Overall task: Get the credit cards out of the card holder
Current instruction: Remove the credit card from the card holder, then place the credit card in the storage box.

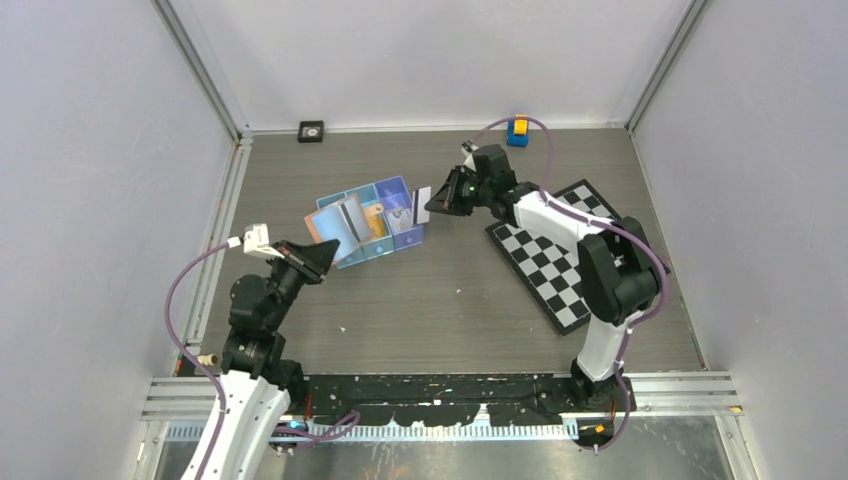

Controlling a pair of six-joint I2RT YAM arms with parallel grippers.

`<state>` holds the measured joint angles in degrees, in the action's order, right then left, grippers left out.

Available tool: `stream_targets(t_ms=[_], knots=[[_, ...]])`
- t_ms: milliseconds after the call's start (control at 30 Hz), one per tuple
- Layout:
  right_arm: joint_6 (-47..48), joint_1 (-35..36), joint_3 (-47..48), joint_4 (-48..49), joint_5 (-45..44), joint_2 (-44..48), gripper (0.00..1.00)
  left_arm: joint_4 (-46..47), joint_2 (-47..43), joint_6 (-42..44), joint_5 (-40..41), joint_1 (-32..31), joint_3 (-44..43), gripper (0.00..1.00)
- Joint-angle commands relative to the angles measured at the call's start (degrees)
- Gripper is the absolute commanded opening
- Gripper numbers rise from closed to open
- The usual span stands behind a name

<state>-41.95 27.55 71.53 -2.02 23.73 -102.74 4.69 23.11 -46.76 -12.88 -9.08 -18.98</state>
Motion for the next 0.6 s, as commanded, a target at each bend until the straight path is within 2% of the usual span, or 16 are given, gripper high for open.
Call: stream_targets(t_ms=[0, 567], knots=[[2.2, 1.8, 7.1, -2.3, 2.4, -2.8, 0.00, -2.3, -3.8, 2.1, 4.0, 0.2, -2.0, 0.00], [12.7, 6.1, 33.5, -24.3, -6.2, -19.7, 0.00, -1.8, -1.9, 1.6, 0.9, 0.2, -3.1, 0.00]])
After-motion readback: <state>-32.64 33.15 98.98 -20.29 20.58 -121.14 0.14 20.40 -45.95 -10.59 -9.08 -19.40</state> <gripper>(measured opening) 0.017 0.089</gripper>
